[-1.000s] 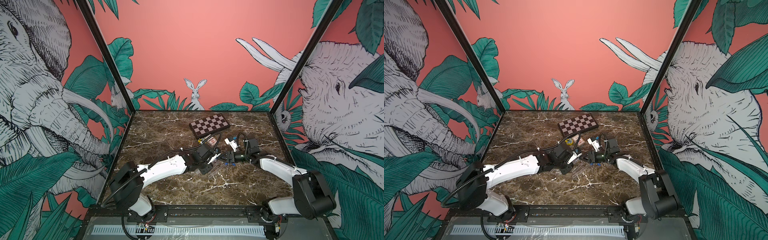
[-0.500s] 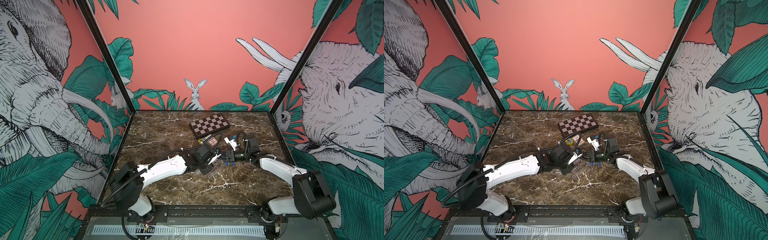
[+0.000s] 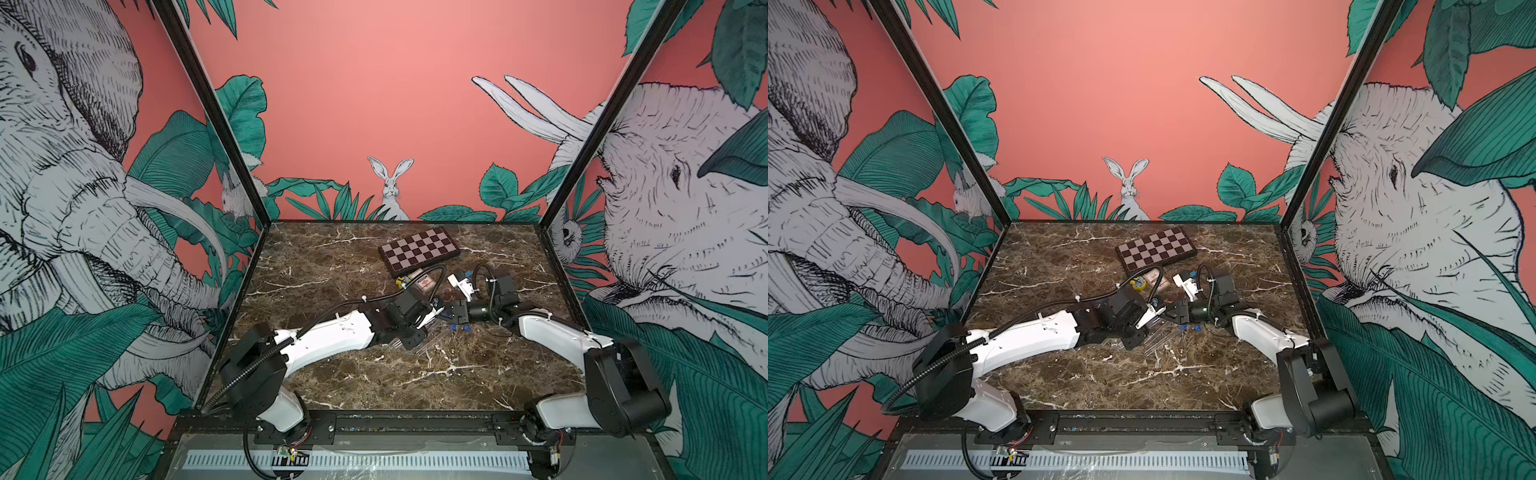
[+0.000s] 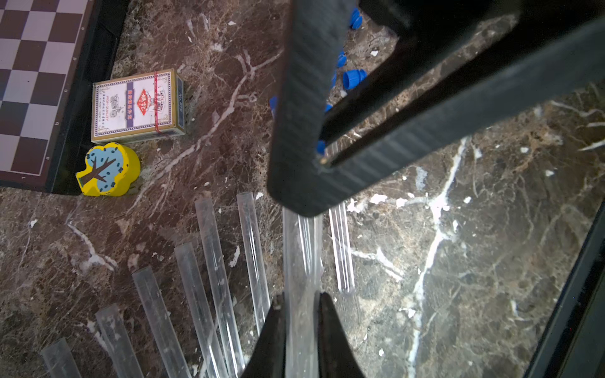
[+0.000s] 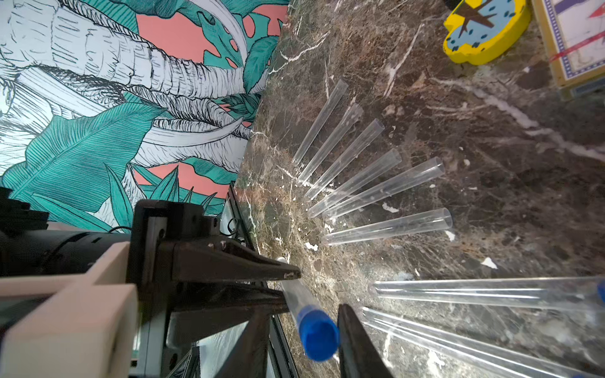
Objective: Remove stoppers from test tubes
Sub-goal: Open the stopper on the test tube.
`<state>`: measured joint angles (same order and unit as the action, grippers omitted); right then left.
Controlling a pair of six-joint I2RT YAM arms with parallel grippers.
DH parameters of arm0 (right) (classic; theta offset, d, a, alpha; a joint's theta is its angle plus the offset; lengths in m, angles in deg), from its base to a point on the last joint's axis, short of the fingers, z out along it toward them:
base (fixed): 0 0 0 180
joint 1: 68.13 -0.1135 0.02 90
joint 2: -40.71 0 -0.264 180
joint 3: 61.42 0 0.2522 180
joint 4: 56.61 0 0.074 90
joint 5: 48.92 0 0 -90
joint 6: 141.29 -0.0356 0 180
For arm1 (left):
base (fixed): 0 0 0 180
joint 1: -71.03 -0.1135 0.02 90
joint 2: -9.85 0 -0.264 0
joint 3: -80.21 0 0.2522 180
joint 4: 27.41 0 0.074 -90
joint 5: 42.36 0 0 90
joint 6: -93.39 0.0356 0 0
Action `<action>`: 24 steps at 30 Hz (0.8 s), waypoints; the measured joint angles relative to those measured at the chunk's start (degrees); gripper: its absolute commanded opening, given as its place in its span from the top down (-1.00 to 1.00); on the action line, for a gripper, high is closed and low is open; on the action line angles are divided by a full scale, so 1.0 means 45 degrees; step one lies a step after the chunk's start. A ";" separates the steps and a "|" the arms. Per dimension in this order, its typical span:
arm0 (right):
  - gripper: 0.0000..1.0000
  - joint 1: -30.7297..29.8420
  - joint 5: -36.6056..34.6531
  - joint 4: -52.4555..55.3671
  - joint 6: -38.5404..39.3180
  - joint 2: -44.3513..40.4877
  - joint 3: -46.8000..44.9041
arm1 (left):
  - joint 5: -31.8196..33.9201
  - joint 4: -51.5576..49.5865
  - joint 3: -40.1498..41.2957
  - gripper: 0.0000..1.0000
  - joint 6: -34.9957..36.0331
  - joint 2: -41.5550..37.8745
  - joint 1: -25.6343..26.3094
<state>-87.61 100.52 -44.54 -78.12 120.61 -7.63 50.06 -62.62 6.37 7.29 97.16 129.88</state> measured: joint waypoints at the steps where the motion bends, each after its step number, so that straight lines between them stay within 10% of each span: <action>1: 0.35 0.0000 0.0000 -0.0015 0.0005 0.0000 0.0000 | 0.0005 0.0010 0.0000 0.85 0.0000 0.0000 0.0000; 24: 0.79 -0.0010 -0.0049 -0.0034 0.0151 0.0165 0.0005 | 0.0291 -0.0063 0.0000 0.86 0.0117 0.0000 0.0000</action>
<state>-87.66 100.30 -44.69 -77.44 121.35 -7.60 51.37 -62.91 6.37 7.81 97.16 129.88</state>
